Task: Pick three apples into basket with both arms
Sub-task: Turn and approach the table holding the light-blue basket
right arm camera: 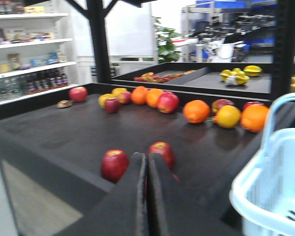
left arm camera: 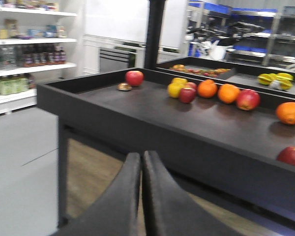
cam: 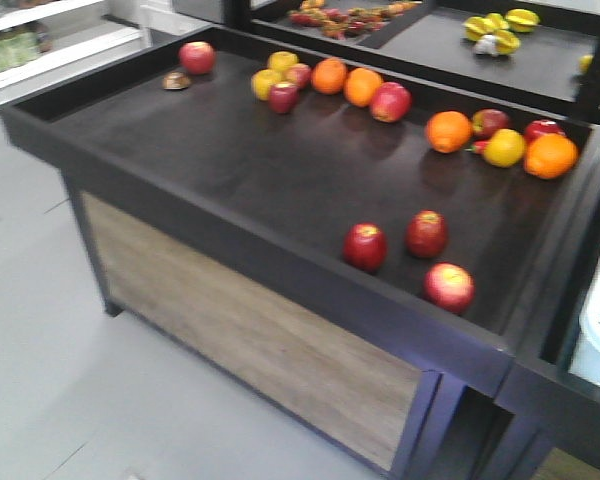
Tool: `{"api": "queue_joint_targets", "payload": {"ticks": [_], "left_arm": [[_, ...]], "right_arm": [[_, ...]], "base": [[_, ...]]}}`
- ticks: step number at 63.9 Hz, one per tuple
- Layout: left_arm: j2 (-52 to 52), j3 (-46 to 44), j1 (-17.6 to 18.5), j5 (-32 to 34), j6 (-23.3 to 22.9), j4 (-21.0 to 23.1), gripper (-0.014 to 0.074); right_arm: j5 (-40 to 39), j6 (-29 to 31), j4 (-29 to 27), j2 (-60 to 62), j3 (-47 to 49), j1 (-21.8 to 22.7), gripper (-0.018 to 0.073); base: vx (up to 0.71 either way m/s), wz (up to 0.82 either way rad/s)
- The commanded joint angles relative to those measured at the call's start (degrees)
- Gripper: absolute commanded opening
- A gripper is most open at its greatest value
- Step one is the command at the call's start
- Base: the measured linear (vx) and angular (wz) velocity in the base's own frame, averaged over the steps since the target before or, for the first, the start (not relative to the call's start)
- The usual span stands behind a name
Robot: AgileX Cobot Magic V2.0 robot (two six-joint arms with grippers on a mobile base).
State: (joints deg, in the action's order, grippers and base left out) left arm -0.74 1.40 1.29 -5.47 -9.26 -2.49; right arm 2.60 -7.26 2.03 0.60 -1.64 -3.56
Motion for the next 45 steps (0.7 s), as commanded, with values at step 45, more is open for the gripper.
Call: {"api": "queue_joint_targets", "payload": {"ticks": [45], "left_arm": [[-0.8, 1.2, -0.1, 4.4, -0.5, 0.5, -0.0006]], "right_arm": [[-4.2, 0.3, 0.3, 0.4, -0.8, 0.1, -0.0009]], "base": [[0.13, -0.50]]}}
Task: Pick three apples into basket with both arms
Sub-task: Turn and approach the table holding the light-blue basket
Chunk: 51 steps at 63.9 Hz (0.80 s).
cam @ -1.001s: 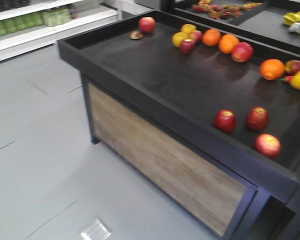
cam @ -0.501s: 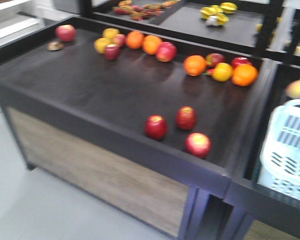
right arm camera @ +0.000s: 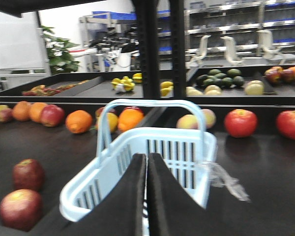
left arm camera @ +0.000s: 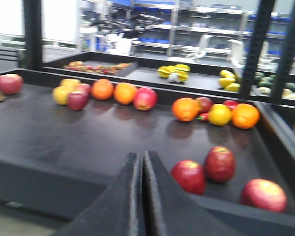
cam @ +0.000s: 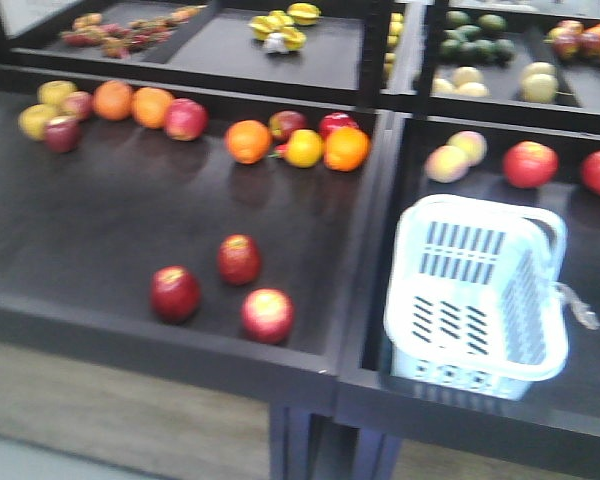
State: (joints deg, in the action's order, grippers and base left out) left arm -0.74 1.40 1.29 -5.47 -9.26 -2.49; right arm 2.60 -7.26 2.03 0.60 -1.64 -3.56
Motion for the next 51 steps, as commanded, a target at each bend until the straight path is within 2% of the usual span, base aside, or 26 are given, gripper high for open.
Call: {"api": "queue_joint_targets", "payload": {"ticks": [1, 32, 51], "left_arm": [[-0.8, 1.2, -0.1, 4.4, -0.5, 0.5, -0.0006], [-0.8, 1.2, -0.1, 4.4, -0.5, 0.5, -0.0006], [-0.8, 1.2, -0.1, 4.4, -0.5, 0.5, -0.0006]], "right_arm": [[-4.2, 0.3, 0.3, 0.4, -0.8, 0.1, -0.0009], [-4.2, 0.3, 0.3, 0.4, -0.8, 0.1, -0.0009], [-4.2, 0.3, 0.3, 0.4, -0.8, 0.1, -0.0009]], "base": [[0.11, -0.45], [0.10, -0.39], [0.09, -0.23]]}}
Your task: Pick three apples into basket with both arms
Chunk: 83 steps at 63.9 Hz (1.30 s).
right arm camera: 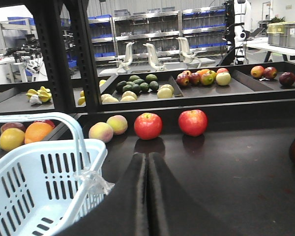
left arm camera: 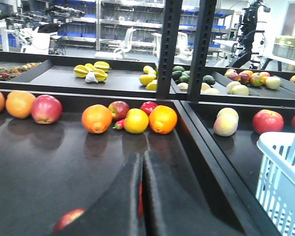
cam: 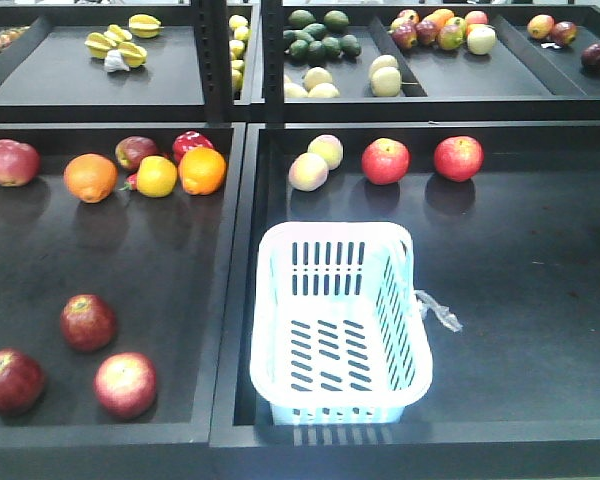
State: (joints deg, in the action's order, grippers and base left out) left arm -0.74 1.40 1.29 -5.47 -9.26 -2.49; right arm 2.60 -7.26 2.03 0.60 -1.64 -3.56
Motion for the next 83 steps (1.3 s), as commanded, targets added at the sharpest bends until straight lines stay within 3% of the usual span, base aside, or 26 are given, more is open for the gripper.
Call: {"api": "queue_joint_targets", "payload": {"ticks": [1, 83], "left_arm": [[-0.8, 1.2, -0.1, 4.4, -0.5, 0.5, -0.0006], [-0.8, 1.2, -0.1, 4.4, -0.5, 0.5, -0.0006]], "right_arm": [[-4.2, 0.3, 0.3, 0.4, -0.8, 0.1, -0.0009], [-4.2, 0.3, 0.3, 0.4, -0.8, 0.1, -0.0009]], "base": [[0.08, -0.11], [0.08, 0.00]]}}
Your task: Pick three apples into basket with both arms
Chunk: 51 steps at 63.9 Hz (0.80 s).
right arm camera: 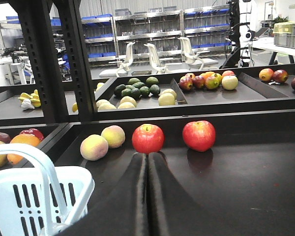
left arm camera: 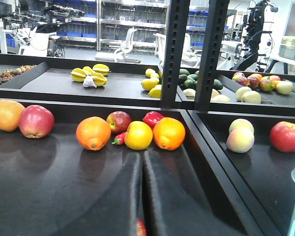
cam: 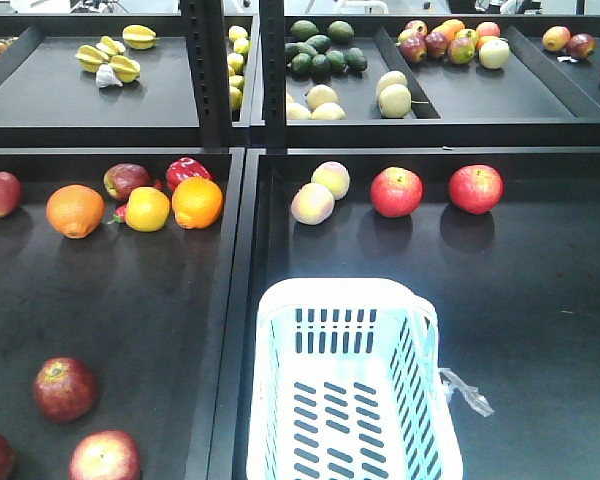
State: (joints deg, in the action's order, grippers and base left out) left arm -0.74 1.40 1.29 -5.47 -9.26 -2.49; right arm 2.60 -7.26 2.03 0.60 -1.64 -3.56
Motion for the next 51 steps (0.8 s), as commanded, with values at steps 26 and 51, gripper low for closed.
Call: {"api": "queue_joint_targets", "payload": {"ticks": [26, 51], "left_arm": [[-0.8, 1.2, -0.1, 4.4, -0.5, 0.5, -0.0006], [-0.8, 0.1, -0.1, 4.5, -0.5, 0.5, -0.0006]], "right_arm": [[-4.2, 0.3, 0.3, 0.4, -0.8, 0.1, -0.0009], [-4.2, 0.3, 0.3, 0.4, -0.8, 0.1, -0.0009]], "base": [[0.01, 0.00], [0.00, 0.00]]}}
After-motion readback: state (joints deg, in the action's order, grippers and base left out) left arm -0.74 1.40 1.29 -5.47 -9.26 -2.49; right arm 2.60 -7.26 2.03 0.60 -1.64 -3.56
